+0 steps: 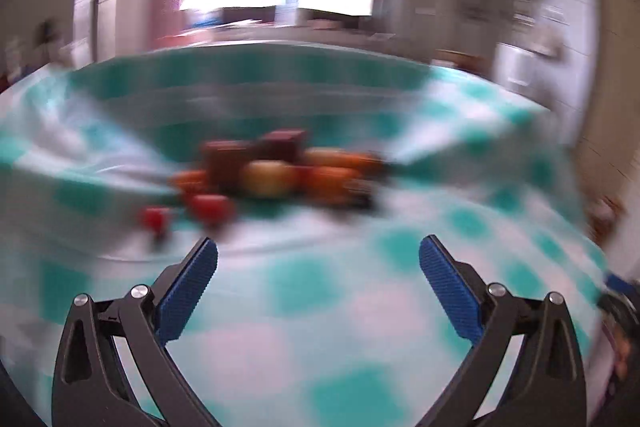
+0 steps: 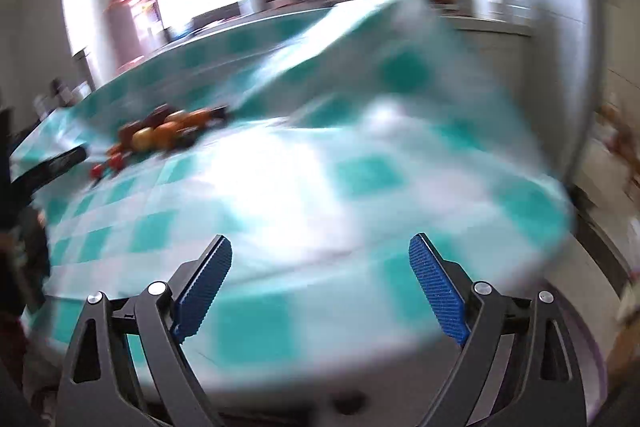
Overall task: Organize fruits
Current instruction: 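Move both open tools back over the fruit row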
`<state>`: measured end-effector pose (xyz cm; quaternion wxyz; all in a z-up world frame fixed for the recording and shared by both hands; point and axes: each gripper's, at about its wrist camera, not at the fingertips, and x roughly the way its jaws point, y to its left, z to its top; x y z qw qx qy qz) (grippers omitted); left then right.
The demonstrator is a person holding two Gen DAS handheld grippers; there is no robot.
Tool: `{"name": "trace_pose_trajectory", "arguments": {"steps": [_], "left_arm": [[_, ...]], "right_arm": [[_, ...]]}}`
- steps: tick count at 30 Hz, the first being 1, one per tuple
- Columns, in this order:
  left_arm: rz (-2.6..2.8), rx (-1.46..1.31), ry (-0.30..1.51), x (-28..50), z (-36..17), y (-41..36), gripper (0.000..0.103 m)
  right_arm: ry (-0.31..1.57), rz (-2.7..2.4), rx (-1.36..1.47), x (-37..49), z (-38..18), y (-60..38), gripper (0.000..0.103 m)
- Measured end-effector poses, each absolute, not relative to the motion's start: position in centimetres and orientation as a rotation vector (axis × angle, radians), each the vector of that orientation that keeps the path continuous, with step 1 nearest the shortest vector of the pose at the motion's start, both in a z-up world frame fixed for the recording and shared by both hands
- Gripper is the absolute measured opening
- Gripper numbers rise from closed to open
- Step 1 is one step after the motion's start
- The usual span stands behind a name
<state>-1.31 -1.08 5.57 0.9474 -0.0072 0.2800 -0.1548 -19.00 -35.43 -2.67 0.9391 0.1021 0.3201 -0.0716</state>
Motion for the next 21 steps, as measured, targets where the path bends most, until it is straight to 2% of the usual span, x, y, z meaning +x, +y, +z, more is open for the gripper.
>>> {"name": "trace_pose_trajectory", "arguments": {"steps": [5, 10, 18, 20, 21], "left_arm": [[-0.155, -0.209, 0.626, 2.2, 5.4, 8.4, 0.101], [-0.097, -0.353, 0.677, 2.6, 3.6, 11.9, 0.101], [-0.074, -0.294, 0.689, 2.0, 3.0, 10.6, 0.101], [-0.074, -0.268, 0.690, 2.0, 2.9, 10.1, 0.101], [-0.075, -0.262, 0.691, 1.9, 2.8, 9.8, 0.101]], "right_arm": [[0.708, 0.022, 0.094, -9.9, -2.4, -27.4, 0.088], [0.753, 0.107, -0.004, -1.9, -2.7, -21.7, 0.088], [0.726, 0.144, 0.007, 6.9, -2.5, -18.3, 0.086], [0.789, 0.134, -0.060, 9.1, -3.2, -17.2, 0.082], [0.816, 0.130, -0.082, 10.4, -3.6, -16.7, 0.076]]}}
